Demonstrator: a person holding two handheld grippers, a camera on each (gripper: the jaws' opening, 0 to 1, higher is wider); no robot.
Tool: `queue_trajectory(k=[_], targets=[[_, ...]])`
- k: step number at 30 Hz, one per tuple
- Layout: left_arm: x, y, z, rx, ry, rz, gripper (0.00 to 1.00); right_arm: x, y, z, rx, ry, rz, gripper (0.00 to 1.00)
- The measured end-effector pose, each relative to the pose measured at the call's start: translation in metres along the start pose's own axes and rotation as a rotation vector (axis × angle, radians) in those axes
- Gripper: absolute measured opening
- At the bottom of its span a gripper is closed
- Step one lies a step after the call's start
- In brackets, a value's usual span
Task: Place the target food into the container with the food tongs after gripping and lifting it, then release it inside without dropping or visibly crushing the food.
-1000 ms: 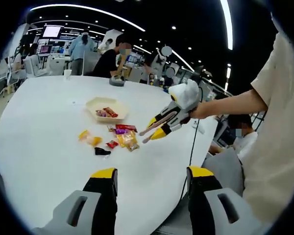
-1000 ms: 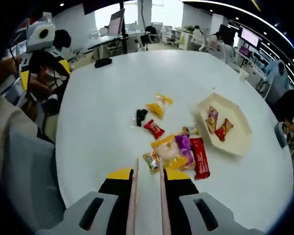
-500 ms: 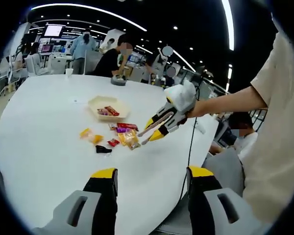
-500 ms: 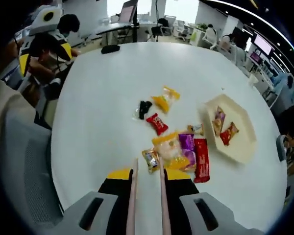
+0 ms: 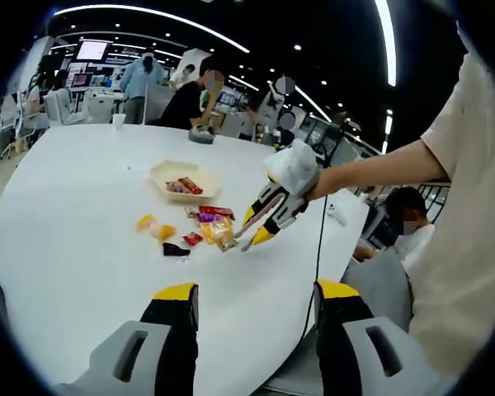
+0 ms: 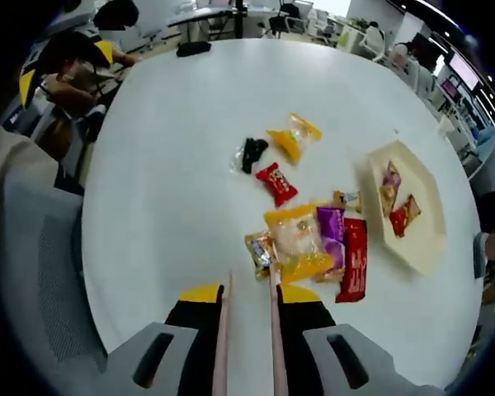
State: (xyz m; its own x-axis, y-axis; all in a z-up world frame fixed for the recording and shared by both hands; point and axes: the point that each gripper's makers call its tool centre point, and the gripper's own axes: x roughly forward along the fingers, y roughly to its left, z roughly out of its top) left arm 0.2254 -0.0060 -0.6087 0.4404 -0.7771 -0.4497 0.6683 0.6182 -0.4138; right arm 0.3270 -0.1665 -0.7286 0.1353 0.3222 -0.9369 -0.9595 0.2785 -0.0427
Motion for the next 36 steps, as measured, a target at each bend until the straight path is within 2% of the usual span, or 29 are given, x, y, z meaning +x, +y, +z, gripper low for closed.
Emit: queue_trajectory(k=[8, 14, 17, 20, 23, 27, 29, 31, 36], targets=[[-0.001, 0.003, 0.0, -0.005, -0.001, 0.005, 0.55, 0.005, 0.004, -0.001, -0.015, 0.017, 0.009, 0.24], [0.001, 0.003, 0.0, -0.008, -0.002, 0.002, 0.55, 0.005, -0.001, -0.001, -0.021, 0.029, -0.002, 0.24], [0.001, 0.002, 0.0, -0.008, -0.004, 0.0, 0.55, 0.005, -0.007, -0.008, -0.023, 0.09, -0.032, 0.24], [0.002, 0.003, 0.0, -0.012, -0.007, 0.0, 0.55, 0.002, -0.008, -0.004, -0.007, 0.068, -0.031, 0.24], [0.001, 0.003, -0.001, -0.014, -0.007, 0.001, 0.55, -0.001, -0.006, 0.003, -0.042, 0.04, -0.025, 0.24], [0.002, 0.004, -0.001, -0.015, -0.008, 0.001, 0.55, -0.003, -0.004, 0.012, -0.136, 0.017, -0.012, 0.24], [0.001, 0.004, -0.001, -0.015, -0.009, 0.001, 0.55, -0.004, -0.002, 0.018, -0.137, -0.003, 0.005, 0.24], [0.001, 0.004, -0.002, -0.018, -0.01, 0.003, 0.55, -0.002, -0.006, 0.02, -0.164, 0.008, -0.008, 0.24], [-0.001, 0.005, -0.004, -0.022, -0.01, 0.008, 0.55, 0.004, -0.005, 0.016, -0.2, 0.056, 0.041, 0.24]])
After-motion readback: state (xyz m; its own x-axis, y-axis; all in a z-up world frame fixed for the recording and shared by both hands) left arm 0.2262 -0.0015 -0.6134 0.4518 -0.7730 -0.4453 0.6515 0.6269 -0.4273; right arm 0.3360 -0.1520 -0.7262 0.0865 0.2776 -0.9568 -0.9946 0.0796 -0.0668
